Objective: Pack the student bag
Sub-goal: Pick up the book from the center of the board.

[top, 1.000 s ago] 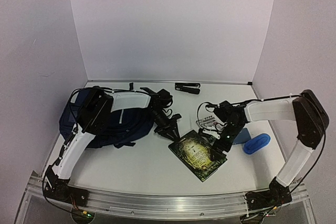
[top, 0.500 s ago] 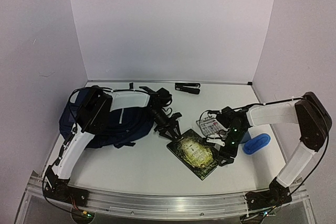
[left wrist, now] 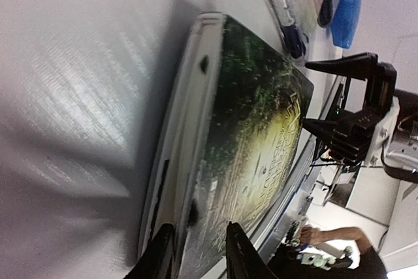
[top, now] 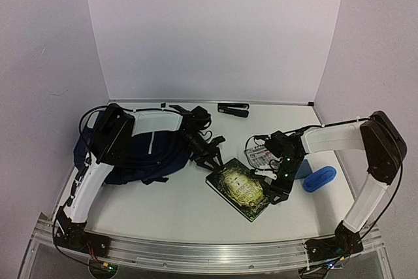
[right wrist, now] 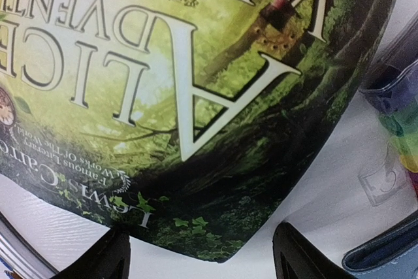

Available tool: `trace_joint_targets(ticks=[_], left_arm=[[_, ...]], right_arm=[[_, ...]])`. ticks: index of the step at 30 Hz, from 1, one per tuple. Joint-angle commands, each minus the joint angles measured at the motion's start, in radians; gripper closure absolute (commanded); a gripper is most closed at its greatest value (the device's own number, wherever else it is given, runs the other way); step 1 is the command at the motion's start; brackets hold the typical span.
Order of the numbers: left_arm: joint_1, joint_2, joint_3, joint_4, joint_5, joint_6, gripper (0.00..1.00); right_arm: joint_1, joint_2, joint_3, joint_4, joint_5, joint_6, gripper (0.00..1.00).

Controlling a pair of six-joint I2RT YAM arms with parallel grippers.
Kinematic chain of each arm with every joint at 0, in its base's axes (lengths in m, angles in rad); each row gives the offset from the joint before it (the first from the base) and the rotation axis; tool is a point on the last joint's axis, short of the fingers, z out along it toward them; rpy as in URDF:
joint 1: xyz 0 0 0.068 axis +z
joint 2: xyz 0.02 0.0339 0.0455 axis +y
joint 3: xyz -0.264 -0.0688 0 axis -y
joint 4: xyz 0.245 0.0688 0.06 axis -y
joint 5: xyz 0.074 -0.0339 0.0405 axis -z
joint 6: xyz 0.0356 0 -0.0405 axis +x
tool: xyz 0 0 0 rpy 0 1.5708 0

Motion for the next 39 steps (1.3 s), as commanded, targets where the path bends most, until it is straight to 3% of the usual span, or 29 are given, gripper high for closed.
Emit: trace_joint_targets(ticks=[1, 4, 7, 8, 14, 19, 27, 39], left_arm=[[-0.038, -0.054, 0.021, 0.052, 0.122, -0.001, 0.7], [-0.038, -0.047, 0.038, 0.053, 0.137, -0.003, 0.81], [-0.038, -0.06, 0.027, 0.05, 0.118, 0.007, 0.99], [-0.037, -0.069, 0.016, 0.043, 0.095, 0.015, 1.0], [-0.026, -0.197, -0.104, 0.047, -0.02, 0.105, 1.0], [-0.024, -0.254, -0.126, 0.009, -0.071, 0.189, 1.0], [-0.024, -0.409, -0.267, 0.145, -0.151, 0.265, 1.0], [-0.027, -0.505, -0.391, 0.323, -0.125, 0.246, 1.0]], right_arm=[[0.008, 0.071, -0.004, 0.155, -0.053, 0.047, 0.26], [0.008, 0.072, 0.003, 0.154, -0.058, 0.057, 0.26], [0.009, 0.054, 0.011, 0.152, -0.08, 0.067, 0.26], [0.008, 0.043, 0.012, 0.15, -0.094, 0.067, 0.25], [-0.034, -0.054, 0.047, 0.049, -0.241, 0.049, 0.08], [-0.088, -0.084, 0.179, -0.11, -0.454, 0.008, 0.02], [-0.138, 0.039, 0.284, -0.206, -0.628, -0.007, 0.03], [-0.149, 0.22, 0.322, -0.185, -0.776, -0.119, 0.19]])
